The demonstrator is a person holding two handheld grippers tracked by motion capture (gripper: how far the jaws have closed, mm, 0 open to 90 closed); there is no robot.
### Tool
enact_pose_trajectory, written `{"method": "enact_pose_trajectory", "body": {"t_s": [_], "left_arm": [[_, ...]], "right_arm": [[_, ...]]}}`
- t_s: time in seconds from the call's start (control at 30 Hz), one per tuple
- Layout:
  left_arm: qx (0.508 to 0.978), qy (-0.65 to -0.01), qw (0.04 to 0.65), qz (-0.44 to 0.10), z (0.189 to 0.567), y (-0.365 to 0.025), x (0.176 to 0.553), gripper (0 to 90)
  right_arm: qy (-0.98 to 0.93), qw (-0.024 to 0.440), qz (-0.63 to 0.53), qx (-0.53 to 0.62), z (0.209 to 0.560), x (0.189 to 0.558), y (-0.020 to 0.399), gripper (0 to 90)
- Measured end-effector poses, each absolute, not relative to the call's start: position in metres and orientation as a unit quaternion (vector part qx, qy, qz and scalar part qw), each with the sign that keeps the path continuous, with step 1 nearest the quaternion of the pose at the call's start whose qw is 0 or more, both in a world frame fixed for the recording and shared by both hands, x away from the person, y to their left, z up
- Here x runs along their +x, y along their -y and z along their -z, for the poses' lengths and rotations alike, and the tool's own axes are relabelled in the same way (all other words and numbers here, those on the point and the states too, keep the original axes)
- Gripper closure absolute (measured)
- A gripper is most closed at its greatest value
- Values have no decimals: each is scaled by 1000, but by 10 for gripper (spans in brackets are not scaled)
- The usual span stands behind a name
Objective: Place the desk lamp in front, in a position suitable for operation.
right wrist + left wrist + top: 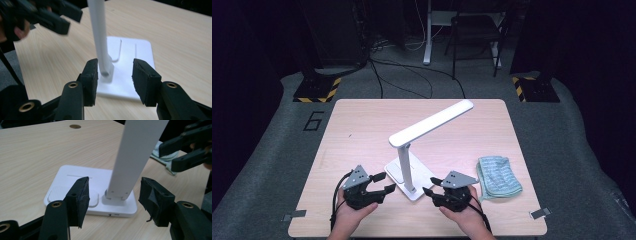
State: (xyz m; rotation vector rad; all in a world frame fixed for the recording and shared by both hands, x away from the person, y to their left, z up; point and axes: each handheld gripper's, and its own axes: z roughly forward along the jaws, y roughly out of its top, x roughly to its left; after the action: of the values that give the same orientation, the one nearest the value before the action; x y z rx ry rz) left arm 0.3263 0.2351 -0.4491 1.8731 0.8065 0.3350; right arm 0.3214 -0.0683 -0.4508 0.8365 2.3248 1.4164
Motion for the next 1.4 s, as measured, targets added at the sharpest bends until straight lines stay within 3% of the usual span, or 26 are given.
{"method": "enact_pose_trajectory", "body": {"t_s": [0.4,0.73,0.87,0.97,1.23,1.4], "left_arm": [[779,-314,525,-142,421,-196,340,378],[775,-308,531,-152,402,-181,343,411],[778,-302,530,-149,394,-181,345,428],[781,-304,523,-154,391,-181,347,503],[799,-268,520,-141,390,-191,341,519],[810,-252,514,-128,387,-202,336,517]], "right_arm": [[-776,145,-514,334,472,317,122,518],[-749,166,-522,373,476,316,149,512],[-743,167,-523,383,477,317,153,511],[-743,168,-519,389,480,318,155,511],[-725,186,-516,416,478,319,172,510],[-705,221,-495,458,477,323,200,507]]}}
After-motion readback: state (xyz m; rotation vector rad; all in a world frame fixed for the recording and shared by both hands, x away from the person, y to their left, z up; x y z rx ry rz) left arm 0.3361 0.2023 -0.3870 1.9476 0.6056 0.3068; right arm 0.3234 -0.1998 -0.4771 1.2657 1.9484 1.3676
